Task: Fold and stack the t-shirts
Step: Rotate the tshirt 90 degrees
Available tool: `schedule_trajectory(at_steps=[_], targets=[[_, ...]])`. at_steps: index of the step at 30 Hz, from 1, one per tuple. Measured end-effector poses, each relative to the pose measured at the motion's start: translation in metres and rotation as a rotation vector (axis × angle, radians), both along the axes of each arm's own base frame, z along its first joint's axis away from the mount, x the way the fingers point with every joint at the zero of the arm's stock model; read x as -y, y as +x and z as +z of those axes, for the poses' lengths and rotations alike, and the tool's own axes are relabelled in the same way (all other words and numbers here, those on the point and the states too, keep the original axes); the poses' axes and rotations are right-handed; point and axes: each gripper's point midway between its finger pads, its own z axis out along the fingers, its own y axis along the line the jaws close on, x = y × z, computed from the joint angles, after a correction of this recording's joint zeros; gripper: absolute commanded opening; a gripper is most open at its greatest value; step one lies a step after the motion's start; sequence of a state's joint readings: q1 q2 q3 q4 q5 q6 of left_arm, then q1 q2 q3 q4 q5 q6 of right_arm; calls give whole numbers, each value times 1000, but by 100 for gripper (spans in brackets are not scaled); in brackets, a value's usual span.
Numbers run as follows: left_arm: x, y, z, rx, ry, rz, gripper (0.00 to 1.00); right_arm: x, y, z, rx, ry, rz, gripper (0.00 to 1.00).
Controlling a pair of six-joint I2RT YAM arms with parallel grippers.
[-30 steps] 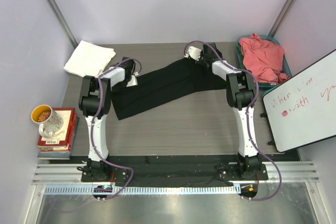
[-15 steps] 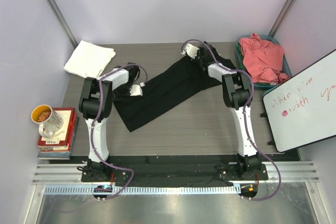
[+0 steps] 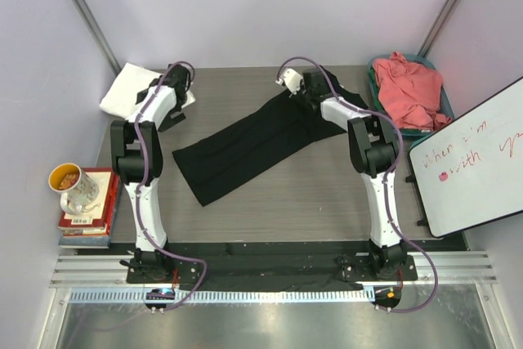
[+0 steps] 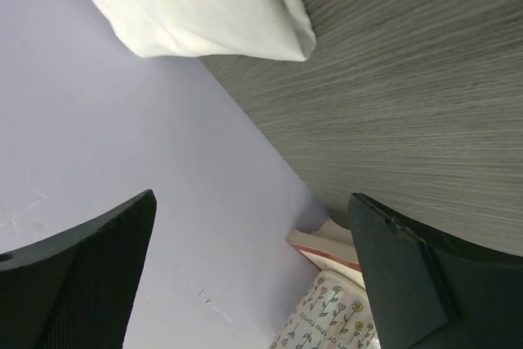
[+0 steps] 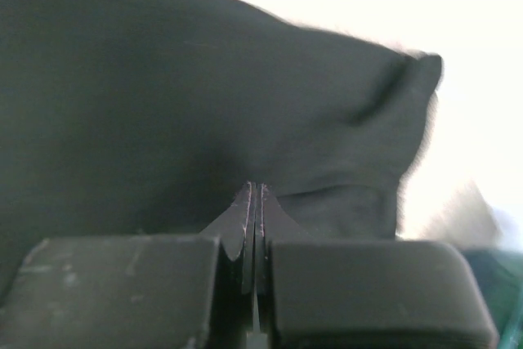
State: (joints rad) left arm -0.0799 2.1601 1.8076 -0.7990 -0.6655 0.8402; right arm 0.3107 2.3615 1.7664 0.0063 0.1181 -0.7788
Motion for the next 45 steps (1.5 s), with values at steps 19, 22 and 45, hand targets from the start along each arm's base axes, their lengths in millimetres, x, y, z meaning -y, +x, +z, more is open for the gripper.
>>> schedule_trajectory(at_steps=[19,22,45], targets=[[12,-7,-10,-13,-58,-8,100,-227,-181,7,-446,192,643,1],[13,-6,-10,-11,-67,-11,100,-228,-191,-15,-503,180,643,1],[32,0,-8,-9,-163,-80,100,-108,-339,-27,-804,20,610,26]])
